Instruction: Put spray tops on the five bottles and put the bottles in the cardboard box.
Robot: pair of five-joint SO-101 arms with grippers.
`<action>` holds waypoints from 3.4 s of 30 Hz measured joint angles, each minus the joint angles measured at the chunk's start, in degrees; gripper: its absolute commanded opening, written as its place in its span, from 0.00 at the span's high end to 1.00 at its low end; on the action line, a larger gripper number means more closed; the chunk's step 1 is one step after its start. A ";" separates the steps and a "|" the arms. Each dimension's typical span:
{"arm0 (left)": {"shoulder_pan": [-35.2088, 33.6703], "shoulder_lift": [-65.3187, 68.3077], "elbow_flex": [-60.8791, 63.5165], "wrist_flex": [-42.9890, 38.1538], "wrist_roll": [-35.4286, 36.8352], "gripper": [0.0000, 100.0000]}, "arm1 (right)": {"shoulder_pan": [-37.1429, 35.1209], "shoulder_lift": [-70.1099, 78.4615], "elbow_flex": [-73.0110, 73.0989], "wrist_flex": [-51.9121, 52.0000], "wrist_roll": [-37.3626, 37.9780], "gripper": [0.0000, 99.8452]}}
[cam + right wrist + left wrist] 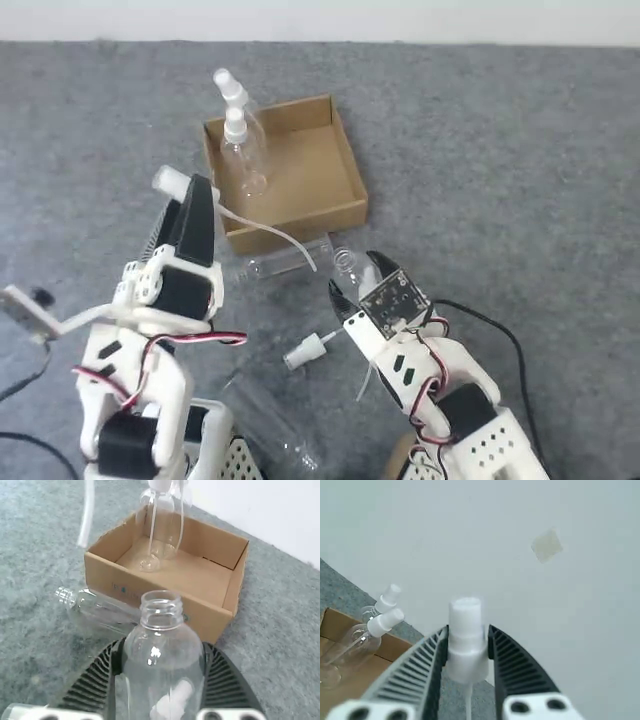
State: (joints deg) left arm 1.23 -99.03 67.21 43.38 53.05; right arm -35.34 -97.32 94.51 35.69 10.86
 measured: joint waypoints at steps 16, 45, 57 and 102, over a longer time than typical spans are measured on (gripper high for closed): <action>4.66 -0.35 2.99 0.00 0.18 0.99 | -0.26 0.00 1.14 -7.47 4.92 0.98; 2.02 -0.35 1.76 -2.46 1.93 0.99 | -1.85 0.00 1.23 -7.47 6.07 0.99; 1.76 -0.44 2.55 -3.60 1.93 0.99 | -1.85 0.00 1.23 -7.47 6.07 0.99; 1.76 -1.23 9.58 -12.66 3.16 0.99 | -1.85 0.00 1.23 -7.47 6.07 0.98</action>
State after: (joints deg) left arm 2.99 -100.26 76.79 30.73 56.22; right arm -37.19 -97.32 95.74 28.22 16.92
